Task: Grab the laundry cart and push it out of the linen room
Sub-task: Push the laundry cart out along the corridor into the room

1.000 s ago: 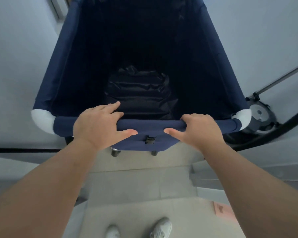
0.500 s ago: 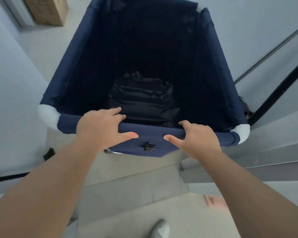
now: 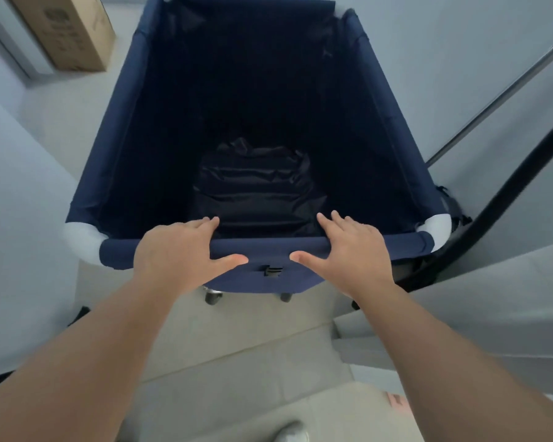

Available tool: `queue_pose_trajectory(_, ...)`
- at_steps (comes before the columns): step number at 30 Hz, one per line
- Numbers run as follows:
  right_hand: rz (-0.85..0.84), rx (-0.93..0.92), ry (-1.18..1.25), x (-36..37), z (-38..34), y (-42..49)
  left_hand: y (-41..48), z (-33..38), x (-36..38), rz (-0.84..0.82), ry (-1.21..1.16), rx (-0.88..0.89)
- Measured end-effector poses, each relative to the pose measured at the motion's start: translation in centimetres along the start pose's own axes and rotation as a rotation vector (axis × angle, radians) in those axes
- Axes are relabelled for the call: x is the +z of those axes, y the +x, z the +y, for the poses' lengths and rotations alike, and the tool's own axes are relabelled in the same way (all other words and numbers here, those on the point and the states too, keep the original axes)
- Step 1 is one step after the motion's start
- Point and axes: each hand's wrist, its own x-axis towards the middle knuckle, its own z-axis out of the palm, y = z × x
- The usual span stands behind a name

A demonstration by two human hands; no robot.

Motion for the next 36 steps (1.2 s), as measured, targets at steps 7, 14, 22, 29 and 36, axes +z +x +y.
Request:
queue_pose_trajectory(7,-0.028,-0.011,-0.001,-1.1,2.9,5.6,5.7,1.2,-0.1,-0.002,0.017,0.034)
queue_pose_trajectory(14,0.040,-0.021,0.011,-1.4,3.2,11.1,10.9,0.0,0.0,0.057,-0.016,0.025)
queue_pose_trajectory(22,0.048,0.024,0.026,-1.8,1.4,18.8,18.7,-3.8,-0.8,0.077,-0.022,0.074)
queue_pose_trajectory(29,0.064,0.054,0.011,-2.4,0.4,25.4,25.5,-6.6,-0.8,0.111,-0.036,0.141)
queue_pose_trajectory(36,0.141,0.008,-0.018,-2.3,-0.1,30.5,30.5,-8.8,-0.6,0.124,-0.035,0.118)
